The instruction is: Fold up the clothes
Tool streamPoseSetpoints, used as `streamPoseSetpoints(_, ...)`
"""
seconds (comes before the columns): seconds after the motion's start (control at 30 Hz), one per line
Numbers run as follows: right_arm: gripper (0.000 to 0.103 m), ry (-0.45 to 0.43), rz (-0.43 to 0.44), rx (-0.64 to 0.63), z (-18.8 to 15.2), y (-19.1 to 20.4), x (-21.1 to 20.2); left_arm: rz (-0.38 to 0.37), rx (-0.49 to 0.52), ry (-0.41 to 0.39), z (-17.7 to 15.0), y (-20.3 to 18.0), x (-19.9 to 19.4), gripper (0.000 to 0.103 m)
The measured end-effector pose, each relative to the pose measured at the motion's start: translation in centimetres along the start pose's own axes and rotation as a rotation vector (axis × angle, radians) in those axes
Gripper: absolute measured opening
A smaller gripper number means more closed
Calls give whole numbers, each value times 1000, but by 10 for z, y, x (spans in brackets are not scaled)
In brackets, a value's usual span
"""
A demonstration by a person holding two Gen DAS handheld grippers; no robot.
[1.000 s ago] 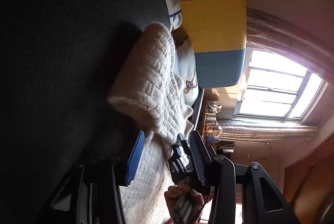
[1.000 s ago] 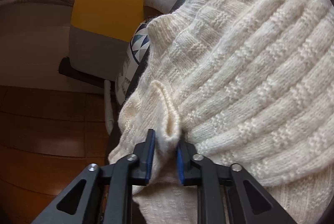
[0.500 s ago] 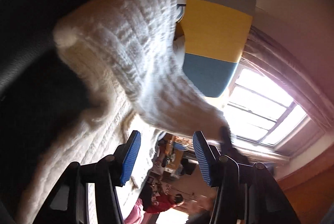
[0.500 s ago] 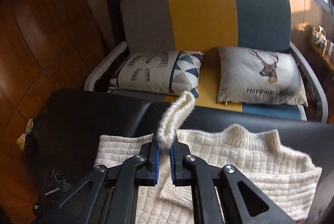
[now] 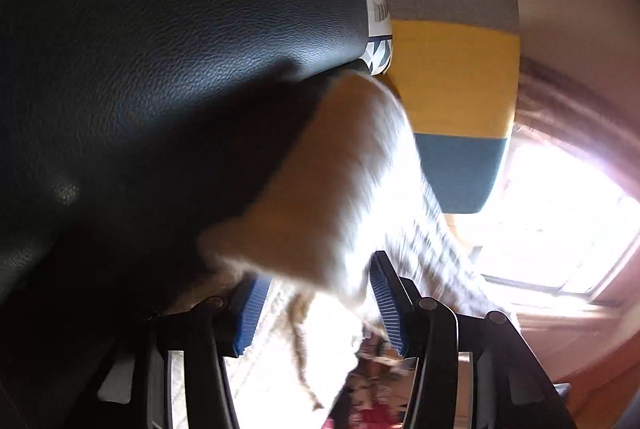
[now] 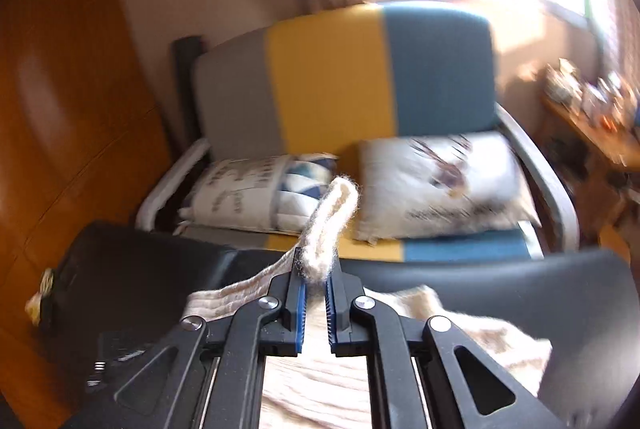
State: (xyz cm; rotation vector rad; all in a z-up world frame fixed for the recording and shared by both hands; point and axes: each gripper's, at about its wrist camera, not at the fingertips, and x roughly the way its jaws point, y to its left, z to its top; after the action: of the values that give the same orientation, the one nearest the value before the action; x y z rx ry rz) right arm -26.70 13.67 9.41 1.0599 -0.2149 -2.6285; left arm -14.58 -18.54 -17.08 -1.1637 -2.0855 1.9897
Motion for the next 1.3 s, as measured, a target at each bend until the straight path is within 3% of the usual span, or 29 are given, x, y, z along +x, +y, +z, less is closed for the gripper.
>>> streamPoseSetpoints(0.2,7,123,-65,219,-63,-102,25,51,39,-13,-1,-6,4,47)
streamPoseSetpoints(0.4,7,190,-26,427,-120,-167,49,98,111,-23,-3,-11,4,39)
streamPoseSetpoints(0.6,7,110,38,468,-133,-180,25,163,212,-40,-6,-25,10,30)
streamPoseSetpoints(0.67,7,108,38,495,-143,-184,26,190,234,-38,-8,-25,11,22)
streamPoseSetpoints(0.9,7,102,38,589,-178,-200,29,210,283,-10,-11,-19,8,20)
streamPoseSetpoints(1.03,7,2,26,551,-170,-193,5,229,394,12,-17,-28,14,21)
streamPoseSetpoints(1.2,7,108,-68,538,-187,-199,22,231,393,64,-19,-22,20,21)
streamPoseSetpoints(1.3,10,101,-36,567,-189,-204,23,190,338,103,-15,-15,10,23)
